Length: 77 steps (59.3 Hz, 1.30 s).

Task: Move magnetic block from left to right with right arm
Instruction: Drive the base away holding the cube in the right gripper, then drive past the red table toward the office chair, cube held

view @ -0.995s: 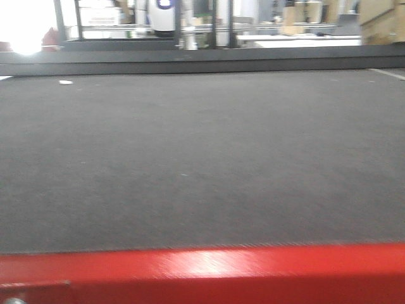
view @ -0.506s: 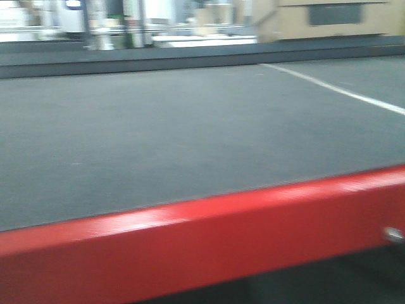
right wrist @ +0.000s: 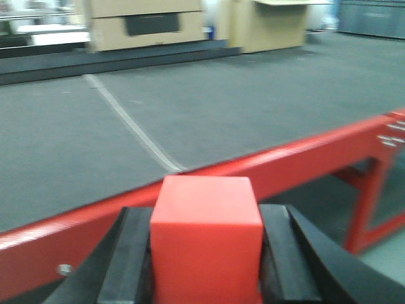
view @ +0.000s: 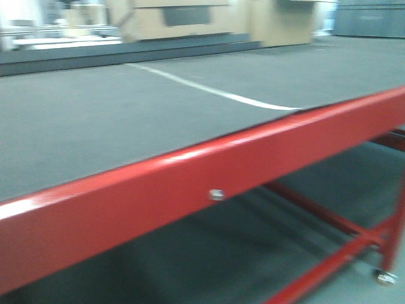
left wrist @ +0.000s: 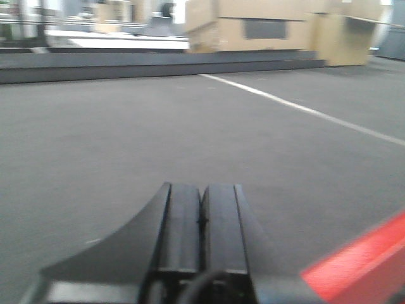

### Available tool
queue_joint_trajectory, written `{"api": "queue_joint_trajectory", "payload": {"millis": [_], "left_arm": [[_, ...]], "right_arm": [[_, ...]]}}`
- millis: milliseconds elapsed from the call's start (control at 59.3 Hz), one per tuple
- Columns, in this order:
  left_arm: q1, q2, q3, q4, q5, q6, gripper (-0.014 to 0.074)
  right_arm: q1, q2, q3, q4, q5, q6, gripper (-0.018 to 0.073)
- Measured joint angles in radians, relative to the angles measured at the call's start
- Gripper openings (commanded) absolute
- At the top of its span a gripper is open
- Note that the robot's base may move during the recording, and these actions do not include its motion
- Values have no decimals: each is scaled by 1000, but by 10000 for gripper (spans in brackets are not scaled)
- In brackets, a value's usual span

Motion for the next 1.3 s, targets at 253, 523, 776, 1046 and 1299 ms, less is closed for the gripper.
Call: {"api": "queue_joint_trajectory", "payload": {"millis": [253, 523, 776, 1046, 1299], "left_arm": [[0, 0, 0, 0, 0, 0, -116], [0, 0, 0, 0, 0, 0, -116], [0, 0, 0, 0, 0, 0, -116], [0, 0, 0, 0, 0, 0, -116], [0, 0, 0, 0, 0, 0, -116]], "right_arm": [[0, 0, 0, -2, 0, 0, 249], [0, 0, 0, -2, 0, 0, 249], [0, 0, 0, -2, 0, 0, 249], [0, 0, 0, -2, 1, -2, 249], [0, 0, 0, -2, 1, -2, 249]]}}
